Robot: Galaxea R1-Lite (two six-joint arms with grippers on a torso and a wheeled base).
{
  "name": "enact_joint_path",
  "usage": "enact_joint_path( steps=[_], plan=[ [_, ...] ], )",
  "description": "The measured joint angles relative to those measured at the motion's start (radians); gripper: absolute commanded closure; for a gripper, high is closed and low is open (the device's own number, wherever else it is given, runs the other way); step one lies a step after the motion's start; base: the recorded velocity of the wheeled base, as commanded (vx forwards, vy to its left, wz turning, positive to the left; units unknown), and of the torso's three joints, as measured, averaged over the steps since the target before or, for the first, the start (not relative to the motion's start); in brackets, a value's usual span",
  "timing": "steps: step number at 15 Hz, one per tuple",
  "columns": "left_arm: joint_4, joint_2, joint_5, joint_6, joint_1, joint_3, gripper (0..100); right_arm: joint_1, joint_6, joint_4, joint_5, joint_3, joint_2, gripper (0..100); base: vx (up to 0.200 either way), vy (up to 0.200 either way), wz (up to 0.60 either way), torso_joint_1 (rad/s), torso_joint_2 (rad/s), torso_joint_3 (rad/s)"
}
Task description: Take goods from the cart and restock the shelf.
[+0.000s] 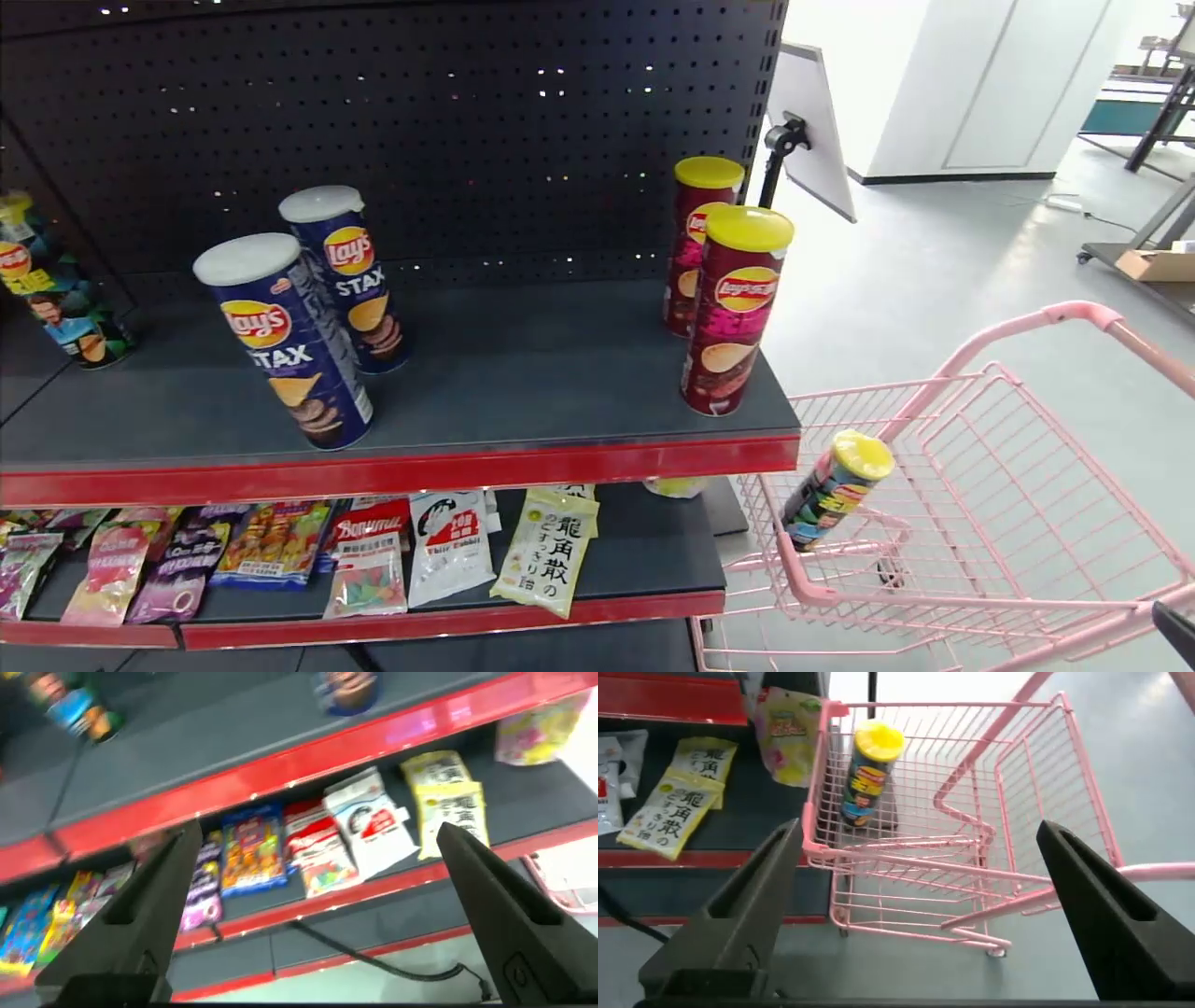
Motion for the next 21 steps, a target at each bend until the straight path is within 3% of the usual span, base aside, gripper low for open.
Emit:
enact_joint_path(
  steps=[5,12,21],
  plan=[
    [-0.001,-0.010,-0.003,0.001,-0.002,0.001,0,0.000,-0.017,-0.001,-0.001,0.011,-0.003,0,0.000,0.000,-0.60,0.003,0.00,0.001],
    [-0.002,-0.016,-0.054,0.001,-0.004,-0.002,0,-0.002,-0.026,0.000,-0.003,0.014,-0.001,0,0.000,0.000,0.00,-0.011,0.02,0.013],
    [-0.001,-0.029,-0.060,0.001,-0.004,0.001,0,-0.002,-0.026,0.000,-0.003,0.033,0.002,0,0.000,0.000,0.00,-0.144,0.35,0.200]
  ],
)
